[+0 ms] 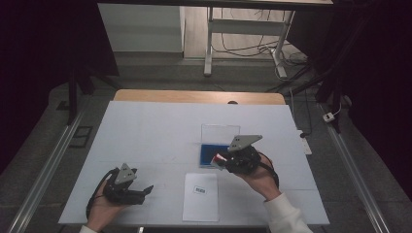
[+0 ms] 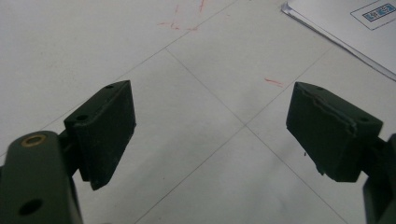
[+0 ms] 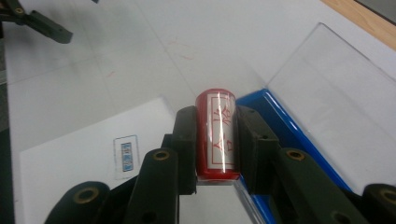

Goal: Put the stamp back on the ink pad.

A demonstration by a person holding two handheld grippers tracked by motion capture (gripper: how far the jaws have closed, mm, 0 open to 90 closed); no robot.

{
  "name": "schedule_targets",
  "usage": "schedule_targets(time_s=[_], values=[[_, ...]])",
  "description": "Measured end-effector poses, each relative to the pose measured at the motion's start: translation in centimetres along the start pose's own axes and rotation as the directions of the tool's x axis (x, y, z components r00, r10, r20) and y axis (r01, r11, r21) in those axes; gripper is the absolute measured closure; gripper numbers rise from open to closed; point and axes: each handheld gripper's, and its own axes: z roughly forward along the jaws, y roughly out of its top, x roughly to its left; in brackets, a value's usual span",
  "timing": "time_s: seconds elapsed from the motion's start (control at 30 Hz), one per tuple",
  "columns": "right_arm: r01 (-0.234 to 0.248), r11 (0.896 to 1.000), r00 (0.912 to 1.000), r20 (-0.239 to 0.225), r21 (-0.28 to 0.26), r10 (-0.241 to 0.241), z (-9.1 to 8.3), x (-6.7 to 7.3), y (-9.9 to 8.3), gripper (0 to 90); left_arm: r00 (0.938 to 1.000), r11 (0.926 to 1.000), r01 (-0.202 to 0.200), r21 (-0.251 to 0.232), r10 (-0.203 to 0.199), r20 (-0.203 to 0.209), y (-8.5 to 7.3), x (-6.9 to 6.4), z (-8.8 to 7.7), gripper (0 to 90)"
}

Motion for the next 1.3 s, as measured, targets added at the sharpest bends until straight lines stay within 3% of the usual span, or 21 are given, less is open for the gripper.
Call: schedule_targets(time_s=[0.57, 1.03, 1.3], values=[[-0.051, 0.998, 0.9965, 0.067, 0.025, 0.049, 0.9, -3.0, -0.3, 69.6, 1.0000, 1.0000, -0.003, 0.001, 0.003, -0.002, 0.1, -0.1, 0.1, 15.7], [-0.065, 0.993, 0.9938, 0.096, 0.097, 0.056, 4.4, -4.0, -0.4, 69.6, 1.0000, 1.0000, -0.004, 0.002, 0.004, 0.002, 0.0, 0.0, 0.1, 15.7], [-0.069, 0.990, 0.9922, 0.111, 0.124, 0.056, 5.4, -4.3, -0.6, 69.5, 1.0000, 1.0000, -0.005, 0.007, 0.005, -0.002, 0.0, 0.0, 0.2, 15.9]])
